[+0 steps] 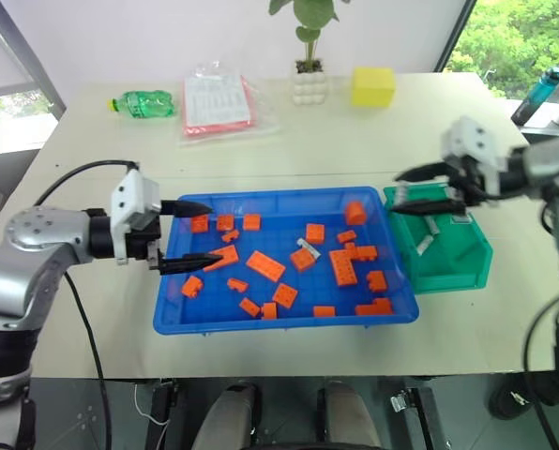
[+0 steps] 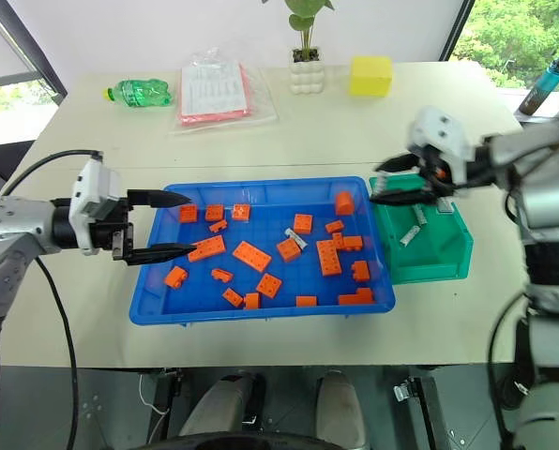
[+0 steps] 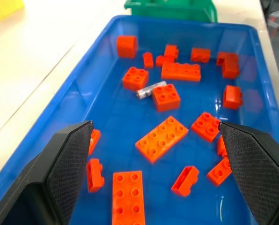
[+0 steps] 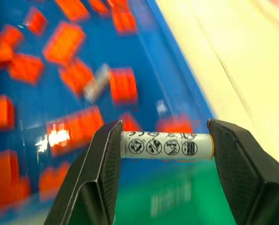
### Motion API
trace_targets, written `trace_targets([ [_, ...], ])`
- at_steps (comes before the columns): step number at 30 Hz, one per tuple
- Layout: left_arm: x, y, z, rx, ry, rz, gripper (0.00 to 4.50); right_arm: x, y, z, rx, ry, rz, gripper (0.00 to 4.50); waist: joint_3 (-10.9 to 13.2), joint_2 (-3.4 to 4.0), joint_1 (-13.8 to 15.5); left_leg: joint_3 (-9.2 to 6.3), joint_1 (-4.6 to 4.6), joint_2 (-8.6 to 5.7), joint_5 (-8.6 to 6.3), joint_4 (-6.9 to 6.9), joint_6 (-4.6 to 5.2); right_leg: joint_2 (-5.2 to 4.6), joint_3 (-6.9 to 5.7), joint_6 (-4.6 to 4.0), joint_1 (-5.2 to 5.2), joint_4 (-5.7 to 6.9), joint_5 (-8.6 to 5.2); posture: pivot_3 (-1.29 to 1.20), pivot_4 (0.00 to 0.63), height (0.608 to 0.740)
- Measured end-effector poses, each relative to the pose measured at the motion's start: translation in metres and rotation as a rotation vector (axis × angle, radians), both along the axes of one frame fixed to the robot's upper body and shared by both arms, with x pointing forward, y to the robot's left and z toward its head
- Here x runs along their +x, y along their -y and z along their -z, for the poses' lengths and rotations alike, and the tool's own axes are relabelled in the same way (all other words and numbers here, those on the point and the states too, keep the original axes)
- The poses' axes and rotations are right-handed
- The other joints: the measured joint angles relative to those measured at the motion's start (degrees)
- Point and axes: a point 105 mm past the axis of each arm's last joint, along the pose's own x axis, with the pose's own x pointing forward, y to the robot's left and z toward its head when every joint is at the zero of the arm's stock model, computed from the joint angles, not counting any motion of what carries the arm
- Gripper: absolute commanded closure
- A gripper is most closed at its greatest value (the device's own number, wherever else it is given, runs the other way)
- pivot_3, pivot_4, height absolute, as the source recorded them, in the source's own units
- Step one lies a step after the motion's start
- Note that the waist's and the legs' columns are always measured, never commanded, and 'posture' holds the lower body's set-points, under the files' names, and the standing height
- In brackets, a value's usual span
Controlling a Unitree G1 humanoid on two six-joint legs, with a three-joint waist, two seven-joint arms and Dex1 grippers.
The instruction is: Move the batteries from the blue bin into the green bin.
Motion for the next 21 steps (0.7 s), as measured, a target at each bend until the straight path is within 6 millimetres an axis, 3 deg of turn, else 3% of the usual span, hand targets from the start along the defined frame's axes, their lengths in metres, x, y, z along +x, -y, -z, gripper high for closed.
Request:
trace_targets([
  [3, 0.002, 0.004, -0.003, -0.001, 0.011, 0.023, 0.0, -0.01, 0.02, 0.017, -0.012, -0.032, 0.084, 2.24, 0.0, 0.01, -0.27, 0.18, 0.01, 0.08, 0.0, -0.02, 0.0, 0.03, 0.01, 0.0, -0.03, 0.0, 0.0, 0.0, 0.15, 0.726],
  [7, 0.008, 0.006, -0.005, -0.008, 0.015, 0.035, 0.0, -0.012, 0.021, 0.022, 0.003, -0.03, 0.124, 0.27, 0.0, 0.02, -0.4, 0.19, 0.02, 0.1, 0.0, 0.0, 0.0, 0.05, 0.01, 0.0, -0.03, 0.01, 0.0, 0.0, 0.15, 0.726],
  [8, 0.008, 0.006, -0.004, -0.007, 0.014, 0.034, 0.0, -0.011, 0.02, 0.02, -0.002, -0.014, 0.124, 0.13, 0.0, 0.02, -0.33, 0.17, 0.02, 0.1, 0.0, 0.01, 0.0, 0.06, 0.01, 0.0, -0.03, 0.01, 0.0, 0.0, 0.15, 0.726],
  [12, 0.009, 0.007, -0.005, -0.007, 0.012, 0.036, 0.0, 0.0, 0.006, 0.001, -0.003, 0.07, 0.092, 0.13, 0.0, 0.02, -0.14, 0.17, 0.02, 0.08, 0.0, 0.02, 0.0, 0.04, 0.02, 0.0, -0.02, -0.03, 0.0, 0.0, 0.15, 0.726],
  [16, 0.009, 0.009, -0.004, -0.006, 0.013, 0.042, 0.0, 0.01, -0.029, -0.023, 0.045, 0.134, 0.025, 0.13, 0.0, 0.02, -0.16, 0.1, 0.02, 0.11, 0.0, 0.01, 0.0, 0.07, 0.02, 0.0, -0.02, -0.02, 0.0, 0.0, 0.15, 0.726],
  [21, 0.006, 0.008, 0.001, -0.002, 0.0, 0.036, 0.0, 0.004, -0.074, 0.003, 0.068, 0.054, -0.062, 0.13, 0.0, 0.01, 0.11, -0.05, 0.0, 0.04, 0.0, 0.02, 0.0, 0.04, 0.01, 0.0, 0.02, 0.0, 0.0, 0.0, 0.15, 0.726],
])
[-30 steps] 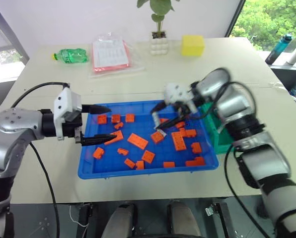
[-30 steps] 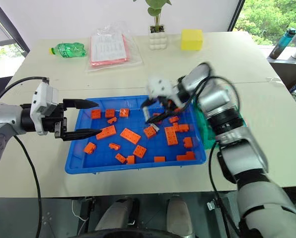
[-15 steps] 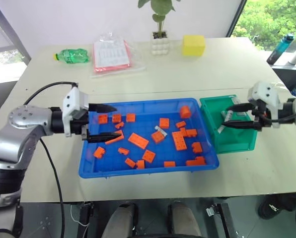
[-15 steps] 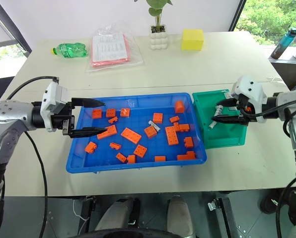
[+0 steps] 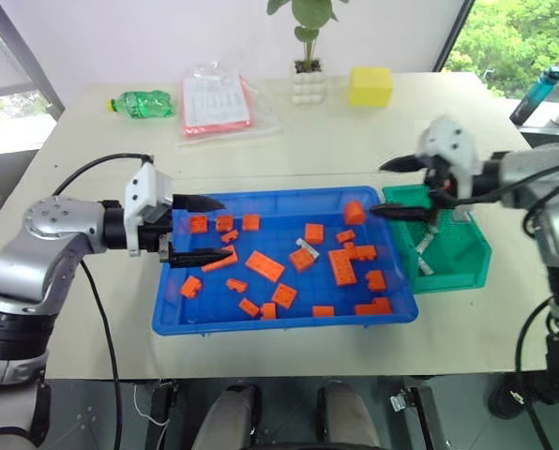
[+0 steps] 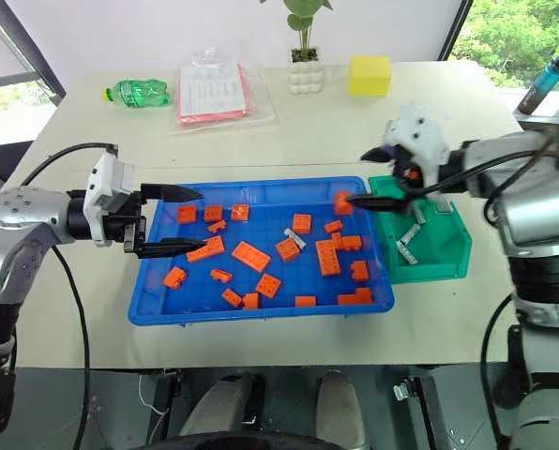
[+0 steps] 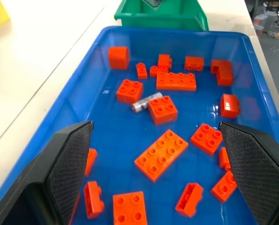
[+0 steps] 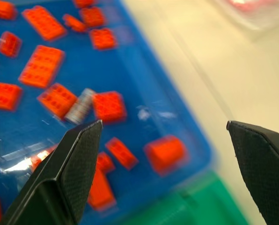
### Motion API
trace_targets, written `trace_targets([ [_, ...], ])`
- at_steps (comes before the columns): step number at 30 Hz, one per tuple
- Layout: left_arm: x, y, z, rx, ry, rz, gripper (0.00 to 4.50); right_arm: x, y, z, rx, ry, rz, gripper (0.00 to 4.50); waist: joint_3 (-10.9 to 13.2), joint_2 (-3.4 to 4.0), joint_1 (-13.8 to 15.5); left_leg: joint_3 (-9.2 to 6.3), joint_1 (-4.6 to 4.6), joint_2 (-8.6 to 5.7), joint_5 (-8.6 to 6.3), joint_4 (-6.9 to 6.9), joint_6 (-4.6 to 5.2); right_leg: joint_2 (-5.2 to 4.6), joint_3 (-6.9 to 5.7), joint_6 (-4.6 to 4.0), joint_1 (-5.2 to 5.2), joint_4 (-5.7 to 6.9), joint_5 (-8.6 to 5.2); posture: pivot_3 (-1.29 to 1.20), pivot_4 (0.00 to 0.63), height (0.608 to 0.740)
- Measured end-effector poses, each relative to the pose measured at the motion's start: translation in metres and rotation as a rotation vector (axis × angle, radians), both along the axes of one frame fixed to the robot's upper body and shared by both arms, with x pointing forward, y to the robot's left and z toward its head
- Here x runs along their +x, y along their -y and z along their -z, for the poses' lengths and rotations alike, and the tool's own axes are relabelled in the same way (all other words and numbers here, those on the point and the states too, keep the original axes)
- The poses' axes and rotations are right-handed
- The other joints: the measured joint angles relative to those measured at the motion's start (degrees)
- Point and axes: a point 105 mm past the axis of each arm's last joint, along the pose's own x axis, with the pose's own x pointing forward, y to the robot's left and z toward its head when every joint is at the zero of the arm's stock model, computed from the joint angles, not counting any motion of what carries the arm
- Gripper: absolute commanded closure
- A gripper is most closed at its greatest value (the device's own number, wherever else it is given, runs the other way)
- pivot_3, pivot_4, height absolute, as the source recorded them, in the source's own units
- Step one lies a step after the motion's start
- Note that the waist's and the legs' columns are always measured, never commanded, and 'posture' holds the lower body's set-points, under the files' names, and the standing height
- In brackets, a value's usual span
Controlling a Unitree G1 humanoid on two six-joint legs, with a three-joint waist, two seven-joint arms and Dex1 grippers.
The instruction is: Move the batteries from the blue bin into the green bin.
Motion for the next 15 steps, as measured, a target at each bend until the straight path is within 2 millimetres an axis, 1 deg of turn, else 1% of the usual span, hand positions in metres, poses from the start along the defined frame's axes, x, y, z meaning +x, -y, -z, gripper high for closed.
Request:
trace_targets([
  [1, -0.001, 0.0, 0.001, 0.001, -0.001, -0.001, 0.0, -0.004, -0.009, 0.011, -0.011, -0.019, -0.035, 0.13, 0.0, 0.0, 0.04, -0.03, -0.02, -0.02, 0.0, 0.01, 0.0, 0.0, 0.0, 0.0, 0.0, 0.01, 0.0, 0.0, 0.15, 0.726],
  [3, -0.001, -0.001, 0.0, 0.002, 0.003, -0.008, 0.0, -0.011, -0.018, 0.027, -0.057, -0.006, -0.115, 0.13, 0.0, 0.0, 0.12, -0.05, -0.05, -0.05, 0.0, 0.03, 0.0, -0.01, 0.0, 0.0, -0.01, 0.0, 0.0, 0.0, 0.15, 0.726],
  [4, -0.001, -0.002, -0.002, 0.005, 0.009, -0.011, 0.0, -0.015, -0.023, 0.032, -0.086, 0.019, -0.181, 0.13, 0.0, 0.0, 0.08, -0.04, -0.05, -0.05, 0.0, 0.03, 0.0, -0.01, 0.0, 0.0, -0.01, -0.01, 0.0, 0.0, 0.15, 0.726],
  [6, -0.002, -0.002, -0.003, 0.006, 0.015, -0.01, 0.0, -0.022, -0.031, 0.035, -0.125, 0.036, -0.313, 0.13, 0.0, 0.0, -0.18, -0.03, -0.04, -0.03, 0.0, 0.03, 0.0, 0.01, 0.0, 0.0, -0.01, 0.0, 0.0, 0.0, 0.15, 0.726],
  [8, -0.002, -0.002, -0.004, 0.005, 0.017, -0.009, 0.0, -0.018, -0.036, 0.03, -0.14, 0.03, -0.386, 0.13, 0.01, -0.01, -0.46, 0.04, -0.04, 0.01, 0.0, 0.04, 0.0, 0.05, -0.01, 0.0, -0.02, -0.05, 0.0, 0.0, 0.15, 0.726],
  [11, -0.001, -0.002, -0.006, 0.003, 0.025, -0.011, 0.0, -0.001, -0.047, 0.022, -0.211, 0.071, -0.478, 0.13, 0.01, -0.01, -1.19, 0.0, -0.02, 0.08, 0.01, 0.02, -0.02, 0.13, -0.01, 0.0, -0.02, -0.03, 0.0, 0.0, 0.15, 0.726],
  [13, -0.001, -0.002, -0.007, 0.001, 0.031, -0.016, 0.0, 0.002, -0.055, 0.027, -0.274, 0.06, -0.57, 0.13, 0.0, -0.01, -1.64, -0.06, -0.02, 0.08, 0.01, 0.02, -0.02, 0.14, -0.03, 0.0, -0.02, -0.01, 0.0, 0.0, 0.15, 0.726],
  [15, -0.001, -0.002, -0.007, 0.0, 0.031, -0.018, 0.0, 0.001, -0.063, 0.04, -0.324, 0.028, -0.663, 0.13, 0.0, -0.01, -1.68, -0.1, -0.02, 0.06, 0.01, 0.04, -0.02, 0.13, -0.03, 0.0, -0.04, 0.0, 0.0, 0.0, 0.15, 0.726],
])
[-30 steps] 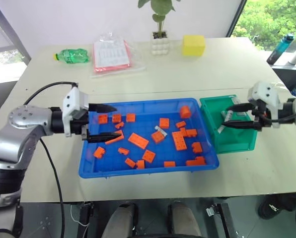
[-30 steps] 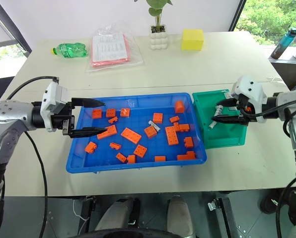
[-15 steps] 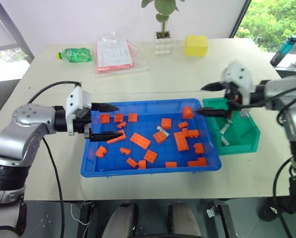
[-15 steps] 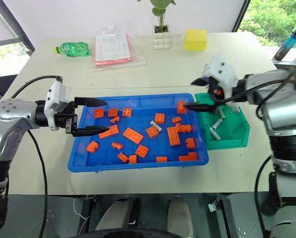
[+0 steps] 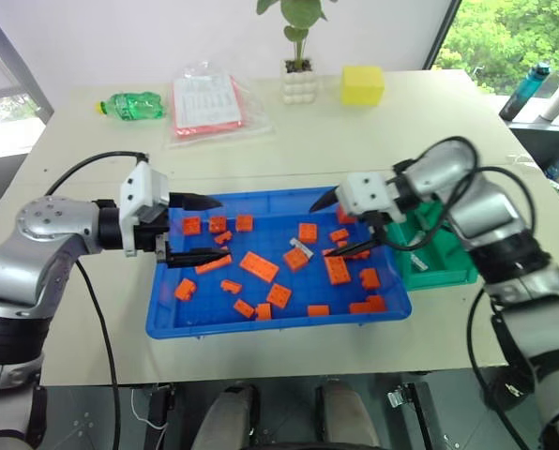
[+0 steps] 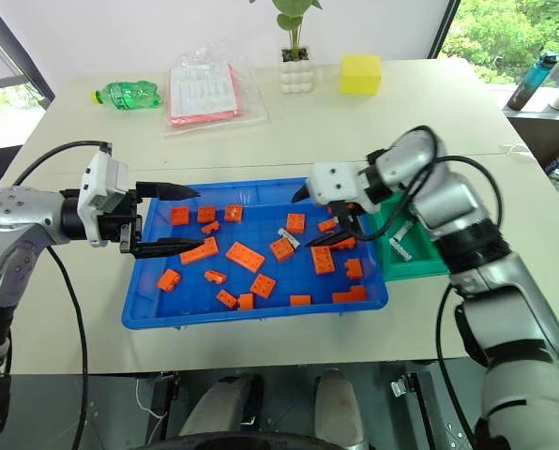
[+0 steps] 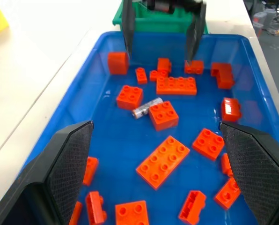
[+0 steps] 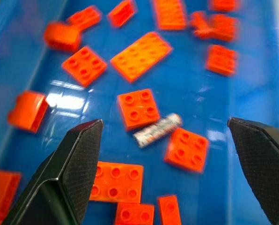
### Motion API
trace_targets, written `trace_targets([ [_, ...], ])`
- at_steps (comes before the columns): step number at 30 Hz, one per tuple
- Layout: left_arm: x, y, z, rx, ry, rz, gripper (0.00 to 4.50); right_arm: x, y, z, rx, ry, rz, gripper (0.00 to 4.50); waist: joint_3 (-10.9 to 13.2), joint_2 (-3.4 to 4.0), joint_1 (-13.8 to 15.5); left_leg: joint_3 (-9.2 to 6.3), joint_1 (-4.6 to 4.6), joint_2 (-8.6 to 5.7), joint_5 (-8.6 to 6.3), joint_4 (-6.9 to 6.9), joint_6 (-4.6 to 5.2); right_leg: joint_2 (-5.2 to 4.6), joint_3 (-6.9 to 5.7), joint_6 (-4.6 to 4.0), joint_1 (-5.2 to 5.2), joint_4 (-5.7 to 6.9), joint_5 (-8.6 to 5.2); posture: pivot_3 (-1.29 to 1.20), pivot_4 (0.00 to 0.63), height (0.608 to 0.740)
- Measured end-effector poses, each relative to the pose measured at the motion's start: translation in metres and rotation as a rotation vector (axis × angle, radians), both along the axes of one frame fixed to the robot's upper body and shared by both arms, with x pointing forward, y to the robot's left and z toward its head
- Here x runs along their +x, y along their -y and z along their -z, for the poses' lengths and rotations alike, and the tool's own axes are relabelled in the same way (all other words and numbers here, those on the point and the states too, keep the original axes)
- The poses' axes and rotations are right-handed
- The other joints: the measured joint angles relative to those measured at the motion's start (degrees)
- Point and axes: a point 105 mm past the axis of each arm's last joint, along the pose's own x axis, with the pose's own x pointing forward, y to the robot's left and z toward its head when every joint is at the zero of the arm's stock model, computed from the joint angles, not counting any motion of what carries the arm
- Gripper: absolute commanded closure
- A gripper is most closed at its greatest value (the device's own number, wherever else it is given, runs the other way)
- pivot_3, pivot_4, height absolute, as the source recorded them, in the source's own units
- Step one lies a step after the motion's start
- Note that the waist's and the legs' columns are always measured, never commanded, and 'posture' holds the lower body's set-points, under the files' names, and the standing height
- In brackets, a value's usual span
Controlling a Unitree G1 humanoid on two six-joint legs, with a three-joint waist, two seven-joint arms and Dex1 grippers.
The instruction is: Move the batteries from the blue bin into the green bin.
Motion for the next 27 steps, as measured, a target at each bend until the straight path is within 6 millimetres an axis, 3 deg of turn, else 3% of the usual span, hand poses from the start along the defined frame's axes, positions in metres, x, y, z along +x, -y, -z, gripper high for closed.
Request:
trace_targets([
  [4, -0.001, -0.001, 0.001, 0.001, 0.0, -0.01, 0.0, 0.003, -0.004, 0.021, -0.101, -0.024, -0.091, 0.13, 0.0, 0.0, 0.02, -0.05, 0.0, -0.05, 0.0, 0.0, 0.0, -0.02, 0.0, 0.0, -0.01, 0.0, 0.0, 0.0, 0.15, 0.726],
  [9, -0.01, -0.004, 0.003, 0.009, -0.002, -0.03, 0.0, 0.024, -0.022, 0.024, -0.16, 0.03, -0.151, 0.13, 0.0, 0.0, -0.73, -0.08, 0.01, 0.03, 0.03, -0.01, -0.06, 0.06, -0.01, 0.0, -0.09, 0.01, 0.0, 0.0, 0.15, 0.726],
  [14, -0.012, -0.009, 0.002, 0.009, -0.003, -0.07, 0.0, 0.033, -0.033, 0.029, -0.193, 0.054, -0.179, 0.13, 0.0, 0.0, -0.84, -0.18, 0.01, 0.0, 0.03, 0.0, -0.06, 0.05, -0.01, 0.0, -0.08, 0.03, 0.0, 0.0, 0.15, 0.726],
  [20, -0.016, -0.01, 0.002, -0.002, -0.009, -0.082, 0.0, 0.035, -0.031, 0.044, -0.246, 0.067, -0.199, 0.13, 0.0, 0.0, -1.14, -0.23, 0.01, -0.01, 0.05, -0.01, -0.09, 0.07, -0.01, 0.0, -0.09, 0.04, 0.0, 0.0, 0.15, 0.726],
  [27, -0.017, -0.009, -0.002, -0.001, 0.009, -0.089, 0.0, 0.039, -0.035, 0.042, -0.264, 0.162, -0.245, 0.13, -0.03, 0.0, -1.81, -0.24, 0.2, 0.01, 0.06, -0.03, -0.12, 0.09, 0.0, 0.0, 0.03, 0.07, 0.0, 0.0, 0.15, 0.726],
])
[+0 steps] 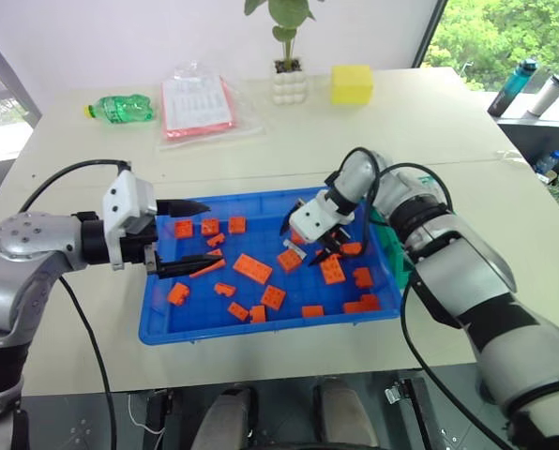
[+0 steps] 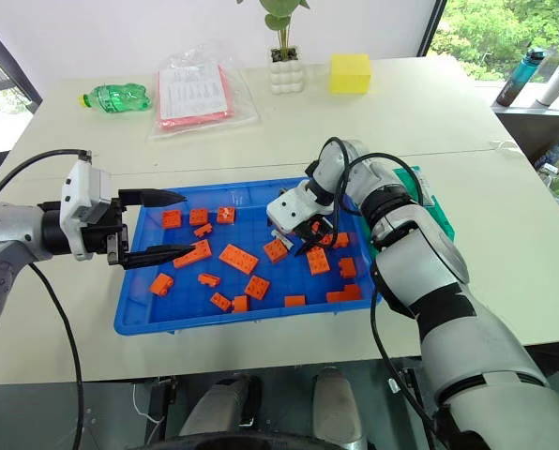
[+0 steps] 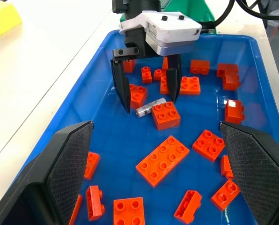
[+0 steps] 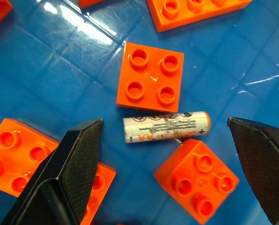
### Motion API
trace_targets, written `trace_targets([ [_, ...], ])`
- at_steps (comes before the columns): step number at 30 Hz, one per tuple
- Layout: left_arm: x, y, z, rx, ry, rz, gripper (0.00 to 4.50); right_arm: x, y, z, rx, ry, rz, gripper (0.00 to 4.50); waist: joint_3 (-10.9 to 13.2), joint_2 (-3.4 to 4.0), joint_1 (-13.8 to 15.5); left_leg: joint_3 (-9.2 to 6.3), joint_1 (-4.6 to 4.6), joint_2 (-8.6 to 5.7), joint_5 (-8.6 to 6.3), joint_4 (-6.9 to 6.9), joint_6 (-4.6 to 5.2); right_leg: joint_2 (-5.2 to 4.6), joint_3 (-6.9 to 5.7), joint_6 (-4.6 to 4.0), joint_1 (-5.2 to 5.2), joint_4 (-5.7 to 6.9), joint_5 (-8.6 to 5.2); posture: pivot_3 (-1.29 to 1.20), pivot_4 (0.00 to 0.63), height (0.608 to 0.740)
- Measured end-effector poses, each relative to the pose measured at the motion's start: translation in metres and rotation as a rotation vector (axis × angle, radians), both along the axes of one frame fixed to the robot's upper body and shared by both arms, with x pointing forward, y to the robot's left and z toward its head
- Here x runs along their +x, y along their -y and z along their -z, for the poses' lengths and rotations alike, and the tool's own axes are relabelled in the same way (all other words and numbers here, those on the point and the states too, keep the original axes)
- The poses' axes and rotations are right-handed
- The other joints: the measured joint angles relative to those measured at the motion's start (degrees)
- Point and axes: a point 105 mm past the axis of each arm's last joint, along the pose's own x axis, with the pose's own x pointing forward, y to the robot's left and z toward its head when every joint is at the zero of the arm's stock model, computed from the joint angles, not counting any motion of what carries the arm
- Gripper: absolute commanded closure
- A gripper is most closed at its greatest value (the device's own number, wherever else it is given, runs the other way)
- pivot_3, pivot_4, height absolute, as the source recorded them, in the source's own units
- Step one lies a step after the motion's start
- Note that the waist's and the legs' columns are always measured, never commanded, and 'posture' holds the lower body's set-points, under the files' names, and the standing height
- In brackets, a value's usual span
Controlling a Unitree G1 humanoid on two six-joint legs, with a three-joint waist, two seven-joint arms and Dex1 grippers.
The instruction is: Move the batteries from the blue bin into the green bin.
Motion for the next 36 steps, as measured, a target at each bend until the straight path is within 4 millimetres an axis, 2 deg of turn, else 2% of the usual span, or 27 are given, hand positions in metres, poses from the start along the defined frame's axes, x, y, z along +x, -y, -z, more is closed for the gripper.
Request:
trace_targets([
  [1, 0.0, 0.0, 0.0, 0.0, 0.0, 0.0, 0.0, 0.001, -0.001, 0.0, -0.003, 0.006, 0.003, 0.13, -0.02, -0.02, 0.0, 0.0, 0.0, 0.0, 0.0, -0.01, 0.0, 0.0, 0.0, 0.0, 0.01, 0.0, 0.0, 0.0, 0.15, 0.726],
  [4, 0.0, 0.0, 0.0, 0.0, 0.0, -0.001, 0.0, 0.003, -0.004, 0.001, 0.003, 0.01, 0.018, 0.93, -0.06, -0.07, 0.0, -0.06, 0.04, 0.0, 0.0, -0.01, 0.0, 0.02, 0.0, 0.0, 0.04, -0.01, 0.0, 0.0, 0.15, 0.726],
  [6, 0.0, 0.0, 0.0, 0.0, 0.0, -0.001, 0.0, 0.003, -0.005, 0.003, 0.004, 0.007, 0.021, 1.97, -0.06, -0.07, 0.0, -0.07, 0.04, 0.0, 0.0, -0.01, -0.01, 0.02, 0.0, 0.0, 0.04, 0.0, 0.0, 0.0, 0.15, 0.726],
  [7, 0.0, 0.0, 0.0, 0.0, 0.0, -0.001, 0.0, 0.003, -0.006, 0.002, 0.007, 0.009, 0.019, 2.25, -0.07, -0.07, -0.01, -0.06, 0.04, 0.0, 0.0, -0.01, -0.01, 0.02, 0.0, 0.0, 0.04, 0.0, 0.0, 0.0, 0.15, 0.726],
  [19, 0.004, 0.0, -0.004, -0.006, 0.016, -0.004, 0.0, 0.003, -0.002, -0.004, 0.083, -0.055, 0.085, 2.24, -0.05, -0.05, 0.0, -0.06, 0.02, -0.02, 0.0, 0.01, -0.01, 0.01, 0.0, 0.0, 0.0, 0.03, 0.0, 0.0, 0.15, 0.726],
  [20, 0.004, 0.0, -0.004, -0.006, 0.016, -0.002, 0.0, 0.005, -0.001, -0.011, 0.132, -0.077, 0.122, 2.24, -0.04, -0.03, 0.02, -0.06, -0.02, -0.02, 0.0, 0.01, -0.01, 0.0, 0.0, 0.0, -0.01, 0.03, 0.0, 0.0, 0.15, 0.726],
  [22, 0.005, 0.0, -0.003, -0.014, 0.012, 0.0, 0.0, 0.014, 0.006, -0.051, 0.337, -0.099, 0.255, 2.24, 0.02, 0.06, 0.32, -0.05, -0.12, -0.05, 0.0, 0.03, -0.01, -0.04, 0.0, 0.0, -0.06, 0.03, 0.0, 0.0, 0.15, 0.726],
  [23, 0.005, 0.0, -0.002, -0.016, 0.01, 0.0, 0.0, 0.017, 0.012, -0.071, 0.415, -0.096, 0.305, 2.24, 0.02, 0.06, 0.43, -0.07, -0.12, -0.05, 0.0, 0.03, -0.01, -0.04, 0.0, 0.0, -0.05, 0.05, 0.0, 0.0, 0.15, 0.726],
  [24, 0.005, 0.0, 0.0, -0.017, 0.007, 0.005, 0.0, 0.017, 0.024, -0.099, 0.512, -0.084, 0.364, 2.24, 0.01, 0.04, 0.61, -0.15, -0.12, -0.08, 0.0, 0.03, -0.01, -0.04, 0.0, -0.01, -0.03, 0.07, 0.01, 0.0, 0.15, 0.726],
  [25, 0.006, 0.001, 0.001, -0.017, 0.002, 0.009, 0.0, 0.013, 0.034, -0.112, 0.563, -0.075, 0.398, 2.24, -0.01, 0.02, 0.85, -0.22, -0.12, -0.08, 0.0, 0.03, -0.01, -0.04, 0.0, -0.01, -0.01, 0.06, 0.01, 0.0, 0.15, 0.726],
  [26, 0.006, 0.002, 0.003, -0.022, -0.003, 0.016, 0.0, 0.004, 0.053, -0.125, 0.619, -0.071, 0.452, 2.24, -0.06, -0.06, 1.58, -0.28, -0.11, -0.08, 0.0, 0.02, -0.01, -0.03, 0.0, -0.01, 0.0, 0.06, 0.01, 0.0, 0.15, 0.726],
  [28, 0.006, 0.0, 0.007, -0.024, -0.024, 0.016, 0.0, -0.012, 0.088, -0.12, 0.648, -0.089, 0.574, 2.24, -0.07, -0.08, 2.47, -0.37, -0.15, -0.15, 0.0, 0.03, 0.0, -0.06, 0.02, -0.01, 0.03, 0.05, 0.01, 0.0, 0.15, 0.726],
  [30, 0.008, -0.004, 0.009, -0.024, -0.036, 0.012, 0.0, -0.025, 0.121, -0.099, 0.632, -0.125, 0.731, 2.24, -0.03, -0.01, 3.16, -0.25, -0.32, -0.18, -0.01, -0.1, 0.01, -0.1, 0.03, -0.01, -0.03, -0.04, 0.0, 0.0, 0.15, 0.726],
  [32, 0.009, -0.007, 0.01, -0.019, -0.044, 0.012, 0.0, -0.035, 0.143, -0.089, 0.626, -0.142, 0.843, 2.24, 0.04, 0.11, 3.31, -0.01, -0.51, -0.17, 0.0, 0.02, 0.02, -0.14, 0.07, -0.01, -0.19, -0.07, 0.0, 0.0, 0.15, 0.726],
  [36, 0.015, -0.013, 0.005, -0.013, -0.031, 0.011, 0.0, -0.06, 0.184, -0.082, 0.606, -0.078, 1.005, 2.24, 0.04, 0.12, 3.39, 0.15, -0.43, -0.09, 0.0, 0.08, 0.02, -0.12, 0.08, -0.01, -0.12, -0.06, 0.0, 0.0, 0.15, 0.726],
])
